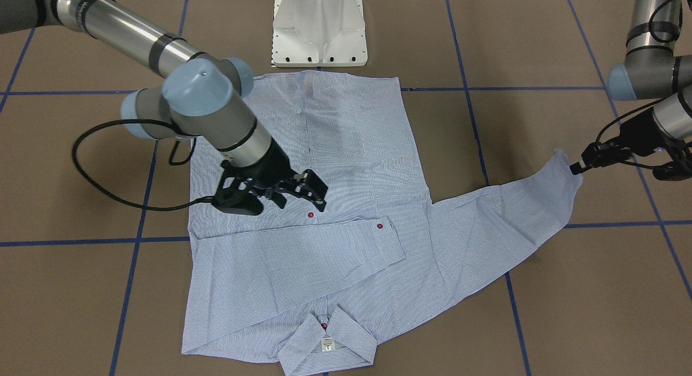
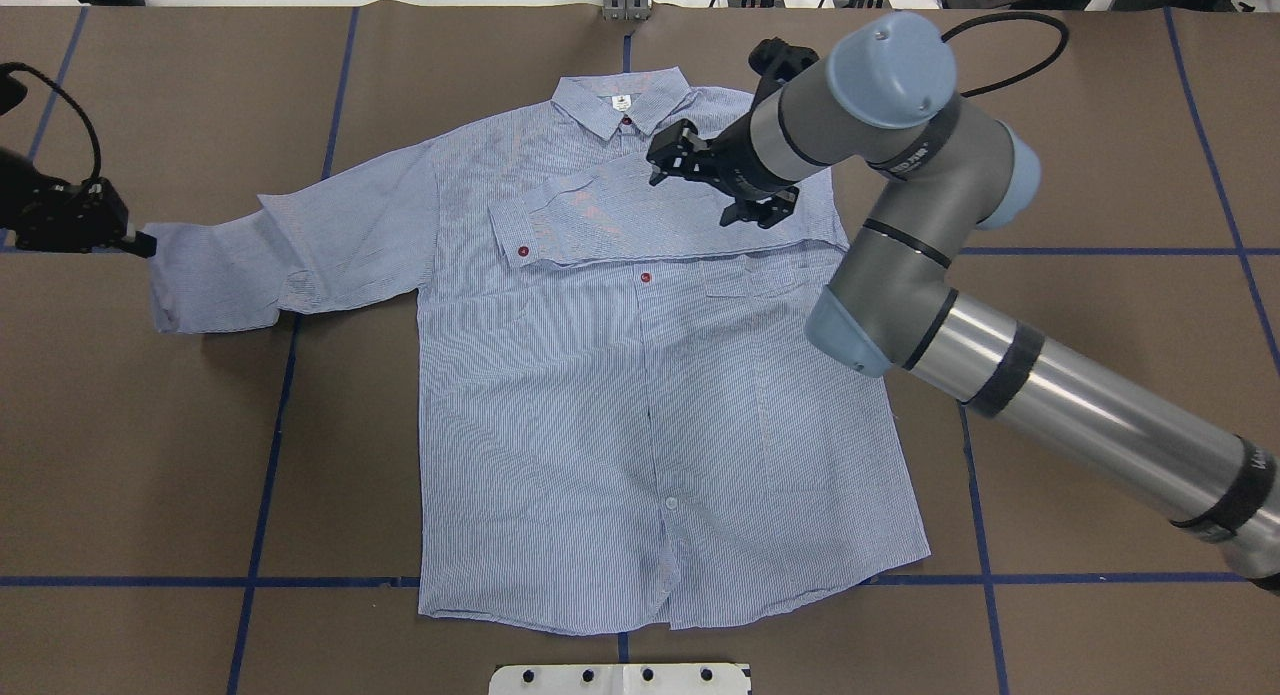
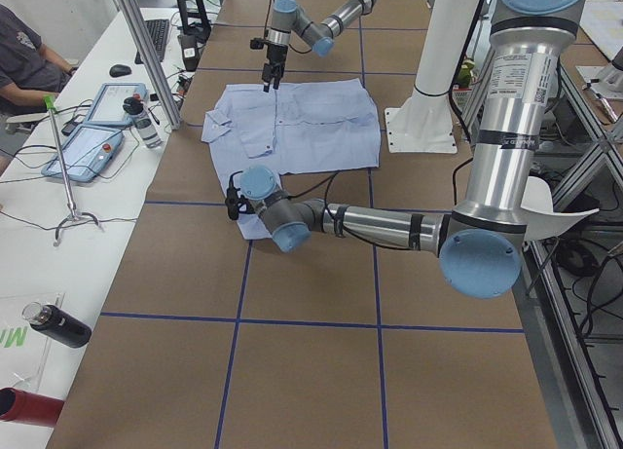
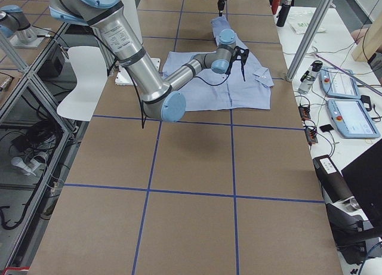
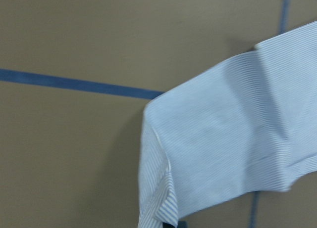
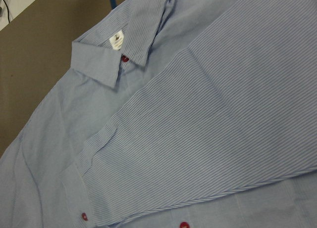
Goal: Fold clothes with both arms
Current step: 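Carry the cuff with the left gripper toward the collar while the right arm withdraws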
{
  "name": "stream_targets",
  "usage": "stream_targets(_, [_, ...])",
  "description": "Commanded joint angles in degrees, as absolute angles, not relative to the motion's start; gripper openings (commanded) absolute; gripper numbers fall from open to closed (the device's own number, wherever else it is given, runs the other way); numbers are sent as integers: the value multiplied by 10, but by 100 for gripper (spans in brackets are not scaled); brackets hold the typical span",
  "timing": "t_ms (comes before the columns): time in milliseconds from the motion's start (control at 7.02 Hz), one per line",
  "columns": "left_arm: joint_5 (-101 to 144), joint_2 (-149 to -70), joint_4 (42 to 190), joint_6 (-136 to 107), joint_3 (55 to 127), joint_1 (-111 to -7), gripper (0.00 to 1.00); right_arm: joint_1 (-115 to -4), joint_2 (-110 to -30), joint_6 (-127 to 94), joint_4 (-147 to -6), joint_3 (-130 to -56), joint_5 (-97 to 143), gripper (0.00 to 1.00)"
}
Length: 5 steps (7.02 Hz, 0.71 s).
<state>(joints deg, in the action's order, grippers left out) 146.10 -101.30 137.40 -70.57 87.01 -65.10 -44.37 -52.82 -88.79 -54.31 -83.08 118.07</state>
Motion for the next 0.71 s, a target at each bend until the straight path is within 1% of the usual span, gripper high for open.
stream_targets(0, [1449,-1146,1373,-905,868,-579,0,-514,-625,-789,-542,-871,1237,99])
stream_targets(143, [1404,-1204,1371,-977,861,-549,0,-557,-653,-732,-543,-870,1270,99])
stream_targets(428, [1370,-1282,1336,-1028,845,-514,0,-615,-687,-655,-548,-865,1305,99])
stream_targets(570, [1335,-1335,1331,-1053,803,-494,0,-628,-699,-645,-548,-865,1312,99])
